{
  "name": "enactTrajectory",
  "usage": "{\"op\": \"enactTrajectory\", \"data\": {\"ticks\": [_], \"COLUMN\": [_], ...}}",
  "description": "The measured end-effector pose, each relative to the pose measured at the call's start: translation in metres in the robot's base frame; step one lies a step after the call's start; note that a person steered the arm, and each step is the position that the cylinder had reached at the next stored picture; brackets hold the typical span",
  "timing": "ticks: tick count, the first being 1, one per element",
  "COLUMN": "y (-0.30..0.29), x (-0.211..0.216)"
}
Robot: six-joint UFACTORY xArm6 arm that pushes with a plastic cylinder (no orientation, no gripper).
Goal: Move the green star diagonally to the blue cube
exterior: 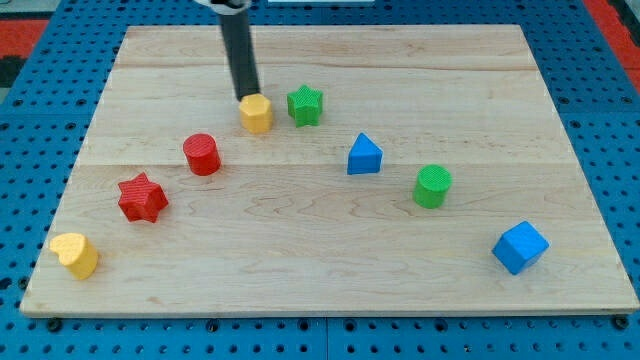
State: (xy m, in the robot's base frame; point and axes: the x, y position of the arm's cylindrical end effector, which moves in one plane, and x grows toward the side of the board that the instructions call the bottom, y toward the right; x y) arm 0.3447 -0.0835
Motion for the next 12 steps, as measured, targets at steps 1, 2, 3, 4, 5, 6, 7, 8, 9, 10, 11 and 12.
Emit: {"op": "enactTrajectory", "data": {"ticks": [1, 2, 3, 4, 5, 6, 7, 8, 9, 10, 11, 12], "y": [0.003, 0.015, 0.063, 0.038, 0.034, 0.049, 0.123, 0.213, 0.226, 0.251, 0.263, 0.320], "x": [0.025, 0.014, -0.043, -0.071, -0.077, -0.062, -0.041, -0.019, 0.042, 0.093, 0.101, 0.131]}}
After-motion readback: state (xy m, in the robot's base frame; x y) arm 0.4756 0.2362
